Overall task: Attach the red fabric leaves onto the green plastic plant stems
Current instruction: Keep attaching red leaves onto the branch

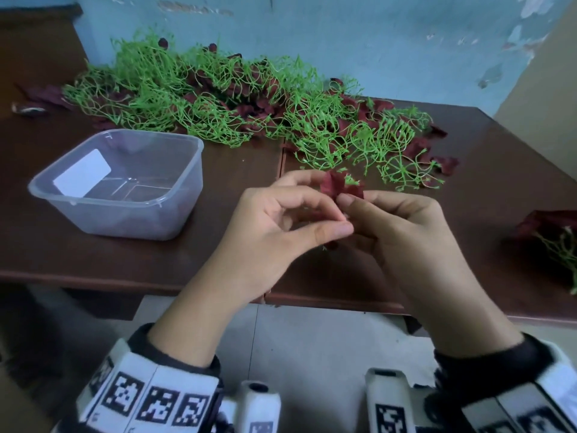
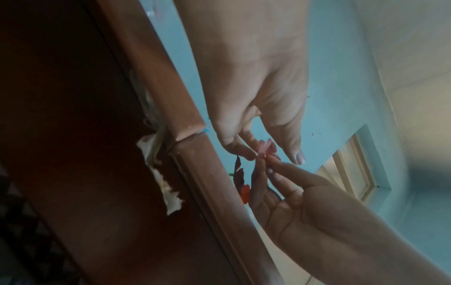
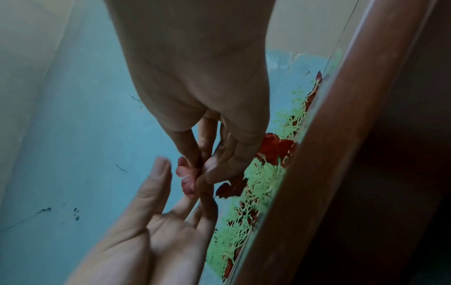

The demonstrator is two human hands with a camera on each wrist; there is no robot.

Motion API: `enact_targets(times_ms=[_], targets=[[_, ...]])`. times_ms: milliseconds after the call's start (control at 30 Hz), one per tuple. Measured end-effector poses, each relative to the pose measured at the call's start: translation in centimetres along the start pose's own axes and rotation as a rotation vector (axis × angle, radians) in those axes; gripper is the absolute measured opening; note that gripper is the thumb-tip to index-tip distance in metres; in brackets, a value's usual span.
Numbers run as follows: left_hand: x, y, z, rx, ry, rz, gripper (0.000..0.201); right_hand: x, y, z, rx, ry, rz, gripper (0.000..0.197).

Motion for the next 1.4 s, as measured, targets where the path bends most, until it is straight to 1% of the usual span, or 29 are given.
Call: enact_targets(times_ms=[67,133,267,400,533,600,700,833,933,1033,1100,1167,1233,1300,1400], targets=[[0.1,-0.1,-0.3,0.014,0.050,0.003,0.011,0.7,-0.4,0.3,0.000,0.035,-0.072,0.016],[0.0,-0.1,-0.5,0.014,0.073,0.048,0.010,1.3,-0.4,0.7,0.032,0.089,-0.124,0.022],[-0.1,-0.4,-0.7,-0.048,-0.011,0.131,0.005,2.1,-0.3,1.1,0.087,0.187,-0.178,0.026],[0.0,-0.7,-0.6,-0.058,-0.107,0.159,0.004,2.5,-0.7,0.9,0.076,0.166,-0.260,0.029],[-0.9,-0.9,-0.8,-0.068,-0.022,0.213,0.004,2.4,-0.9,1.0,0.070,0.079,-0.295,0.025],[-1.5,-1.0,-1.0,-0.067,0.034,0.247,0.003,2.4,-0.9,1.1,0.073,0.066,-0.310,0.026],[-1.7,-0.9,-0.9,-0.035,0.122,0.233,0.007,2.4,-1.1,1.0,0.074,0.050,-0.321,0.028],[-1.5,-0.9,-0.5,0.006,0.143,0.208,0.014,2.3,-1.2,1.0,0.077,0.055,-0.333,0.028],[-1.4,-0.9,-0.1,0.062,0.188,0.197,0.013,2.4,-1.1,0.8,0.072,0.093,-0.342,0.021],[-1.0,-1.0,0.5,0.172,0.351,0.200,0.013,2.2,-0.9,0.9,0.085,0.128,-0.301,0.019],[-0.7,-1.3,0.7,0.218,0.433,0.216,0.013,1.9,-0.7,1.1,0.091,0.116,-0.266,0.026],[-0.6,-1.4,0.8,0.240,0.498,0.243,0.009,1.6,-0.6,1.3,0.084,0.085,-0.230,0.029],[-0.7,-1.4,0.8,0.236,0.520,0.290,0.002,1.0,-0.4,1.3,0.043,0.013,-0.167,0.028],[-0.9,-1.4,0.7,0.230,0.507,0.334,0.005,0.3,-0.2,1.0,-0.028,-0.101,-0.086,0.025],[-0.3,-1.4,0.9,0.249,0.496,0.327,0.006,-0.3,-0.1,0.8,-0.086,-0.156,-0.033,0.019]])
Point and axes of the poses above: each hand's wrist, its own y-axis towards the middle knuckle, its own x-axis out of the palm, z = x × y, the point moved 8 cm from there along y, towards the middle knuckle, and after that the axes turned 3 degrees about -y, right-handed, at the moved point
